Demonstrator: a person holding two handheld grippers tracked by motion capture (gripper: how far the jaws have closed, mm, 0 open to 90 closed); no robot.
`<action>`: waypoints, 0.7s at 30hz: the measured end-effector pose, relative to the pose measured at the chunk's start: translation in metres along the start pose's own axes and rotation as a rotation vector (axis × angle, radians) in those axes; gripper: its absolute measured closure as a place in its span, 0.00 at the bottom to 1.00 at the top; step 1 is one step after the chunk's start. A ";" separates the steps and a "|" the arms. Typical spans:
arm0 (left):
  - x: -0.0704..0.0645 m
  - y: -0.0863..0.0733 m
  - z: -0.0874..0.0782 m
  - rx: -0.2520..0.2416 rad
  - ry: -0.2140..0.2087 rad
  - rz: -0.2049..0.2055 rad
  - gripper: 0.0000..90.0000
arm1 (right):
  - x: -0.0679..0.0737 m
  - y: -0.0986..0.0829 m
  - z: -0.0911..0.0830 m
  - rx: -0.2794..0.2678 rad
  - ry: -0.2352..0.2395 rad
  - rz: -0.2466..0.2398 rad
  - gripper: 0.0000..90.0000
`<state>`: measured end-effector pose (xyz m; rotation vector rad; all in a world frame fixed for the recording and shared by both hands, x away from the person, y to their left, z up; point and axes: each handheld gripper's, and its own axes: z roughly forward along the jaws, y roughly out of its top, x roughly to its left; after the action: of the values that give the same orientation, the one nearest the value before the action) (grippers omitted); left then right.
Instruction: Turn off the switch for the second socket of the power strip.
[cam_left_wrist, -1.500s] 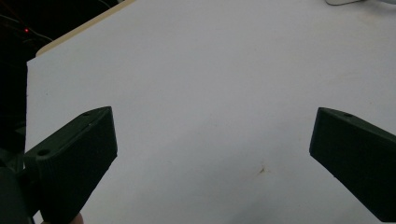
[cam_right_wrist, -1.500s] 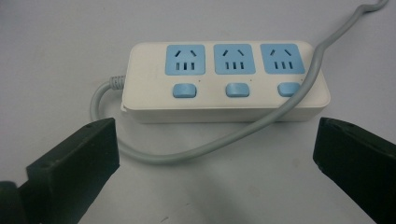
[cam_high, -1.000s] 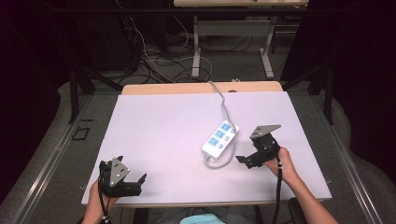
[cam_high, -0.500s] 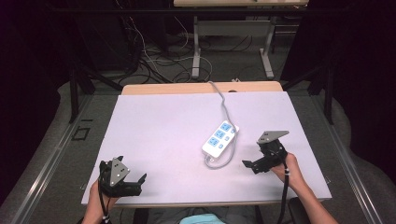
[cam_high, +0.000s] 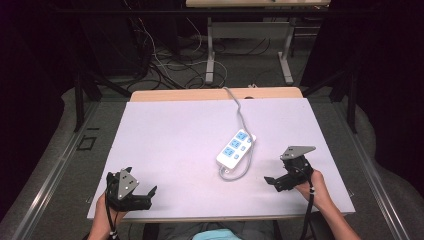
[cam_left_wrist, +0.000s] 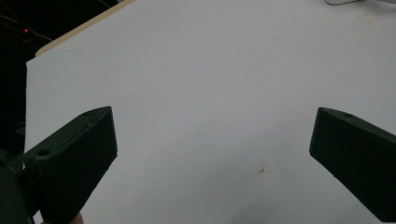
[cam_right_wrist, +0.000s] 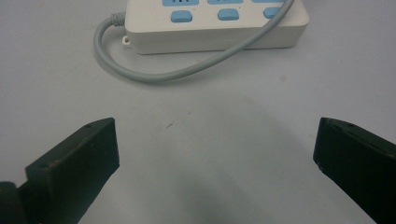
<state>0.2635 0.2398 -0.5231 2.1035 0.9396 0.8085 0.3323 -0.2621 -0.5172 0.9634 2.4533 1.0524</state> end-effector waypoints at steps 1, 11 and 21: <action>0.000 0.000 0.000 0.000 0.000 0.000 0.01 | 0.000 -0.001 -0.001 0.006 0.003 -0.005 0.00; -0.001 0.000 0.000 0.001 0.001 0.000 0.01 | 0.005 -0.013 -0.007 -0.010 -0.014 0.011 0.00; -0.001 0.000 0.001 -0.004 0.000 -0.002 0.01 | 0.007 -0.018 -0.008 -0.012 -0.025 0.004 0.00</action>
<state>0.2638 0.2384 -0.5241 2.0989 0.9398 0.8090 0.3152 -0.2702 -0.5251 0.9719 2.4232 1.0486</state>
